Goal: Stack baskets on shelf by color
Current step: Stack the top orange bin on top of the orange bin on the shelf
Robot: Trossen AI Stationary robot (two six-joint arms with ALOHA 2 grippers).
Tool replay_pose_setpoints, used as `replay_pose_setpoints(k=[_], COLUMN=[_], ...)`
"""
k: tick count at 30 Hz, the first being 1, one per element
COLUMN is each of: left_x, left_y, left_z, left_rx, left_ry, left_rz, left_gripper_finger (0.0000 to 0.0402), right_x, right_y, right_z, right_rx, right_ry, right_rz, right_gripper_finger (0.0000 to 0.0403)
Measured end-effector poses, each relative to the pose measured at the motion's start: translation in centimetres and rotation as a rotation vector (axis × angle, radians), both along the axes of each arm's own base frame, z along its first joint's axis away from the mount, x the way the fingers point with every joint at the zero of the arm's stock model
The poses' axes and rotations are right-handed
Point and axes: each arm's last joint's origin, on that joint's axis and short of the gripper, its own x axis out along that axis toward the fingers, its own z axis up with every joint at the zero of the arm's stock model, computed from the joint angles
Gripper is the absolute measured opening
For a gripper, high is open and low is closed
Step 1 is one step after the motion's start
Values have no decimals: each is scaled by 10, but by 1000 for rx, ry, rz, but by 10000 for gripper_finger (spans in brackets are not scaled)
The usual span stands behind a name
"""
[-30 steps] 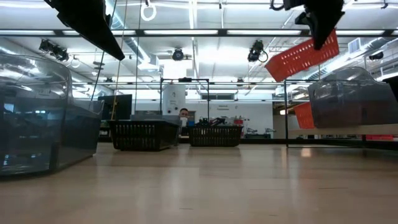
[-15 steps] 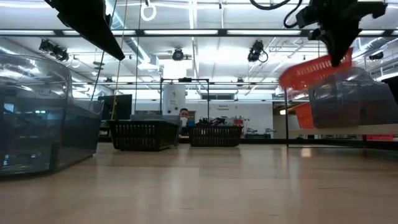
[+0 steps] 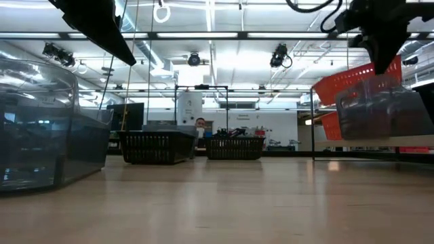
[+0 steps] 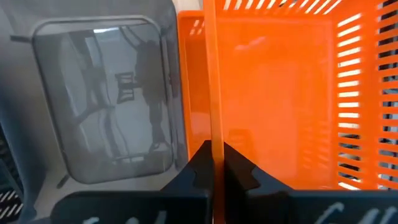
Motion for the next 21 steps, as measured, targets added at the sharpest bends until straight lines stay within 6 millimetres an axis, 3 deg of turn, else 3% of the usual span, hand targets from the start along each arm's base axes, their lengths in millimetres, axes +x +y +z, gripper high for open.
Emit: replay_pose_setpoints(k=[13,21], left_x=[0,0], left_y=[0,0], left_z=[0,0], left_rx=[0,-2], left_ry=[0,-5], left_rz=[0,0], left_gripper_finger=[117,117], right_x=[-7,-3], right_y=[2,1], right_z=[-34,-38], right_rx=[36,14], right_ry=[29,-2], right_rz=[31,47], right_gripper_finger=[12,16])
